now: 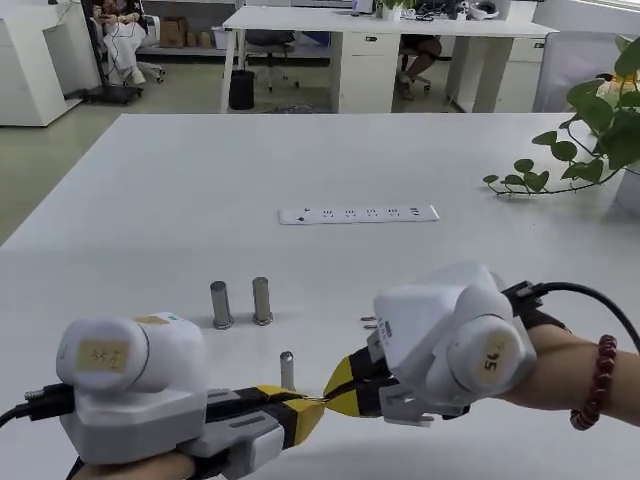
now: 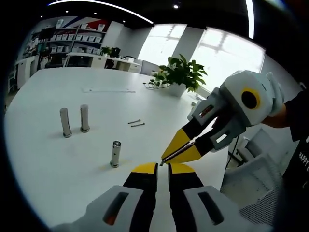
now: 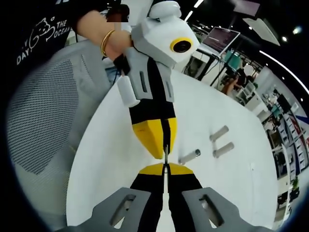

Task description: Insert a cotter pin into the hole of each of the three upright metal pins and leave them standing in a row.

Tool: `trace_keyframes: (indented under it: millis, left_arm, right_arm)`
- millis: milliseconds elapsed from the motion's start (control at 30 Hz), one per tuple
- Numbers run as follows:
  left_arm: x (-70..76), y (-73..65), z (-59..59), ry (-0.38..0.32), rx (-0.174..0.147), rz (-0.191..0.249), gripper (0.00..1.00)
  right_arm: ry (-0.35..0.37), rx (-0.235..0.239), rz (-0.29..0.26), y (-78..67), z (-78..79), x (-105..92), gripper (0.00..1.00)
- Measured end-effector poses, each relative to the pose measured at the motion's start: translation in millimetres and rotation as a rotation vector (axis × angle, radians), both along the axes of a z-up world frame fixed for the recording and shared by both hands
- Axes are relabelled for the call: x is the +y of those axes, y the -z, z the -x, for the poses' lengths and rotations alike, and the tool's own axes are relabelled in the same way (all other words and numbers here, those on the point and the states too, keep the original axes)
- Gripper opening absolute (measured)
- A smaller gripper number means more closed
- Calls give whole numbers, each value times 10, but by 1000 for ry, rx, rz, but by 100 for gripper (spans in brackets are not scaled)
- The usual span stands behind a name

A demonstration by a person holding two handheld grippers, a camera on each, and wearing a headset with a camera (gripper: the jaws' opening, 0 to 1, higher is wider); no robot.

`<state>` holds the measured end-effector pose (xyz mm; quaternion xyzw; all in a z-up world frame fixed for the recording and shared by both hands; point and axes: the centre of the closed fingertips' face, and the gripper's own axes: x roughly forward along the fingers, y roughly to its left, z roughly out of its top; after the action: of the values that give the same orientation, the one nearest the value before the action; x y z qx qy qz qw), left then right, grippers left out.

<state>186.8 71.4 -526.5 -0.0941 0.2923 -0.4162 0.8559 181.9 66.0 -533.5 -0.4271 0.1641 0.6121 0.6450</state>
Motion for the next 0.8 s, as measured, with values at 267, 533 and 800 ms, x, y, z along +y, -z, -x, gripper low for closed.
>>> trace_keyframes:
  millis: [267,533,800]
  left_arm:
    - [14,0,9,-16,14,21,0]
    - [15,-4,19,-22,23,34,0]
    - [3,23,38,-6,19,11,0]
  right_arm:
    - [-14,-11,9,0,26,15,0]
    - [-15,-17,11,-1,32,24,0]
    - [-13,-18,24,31,47,22,0]
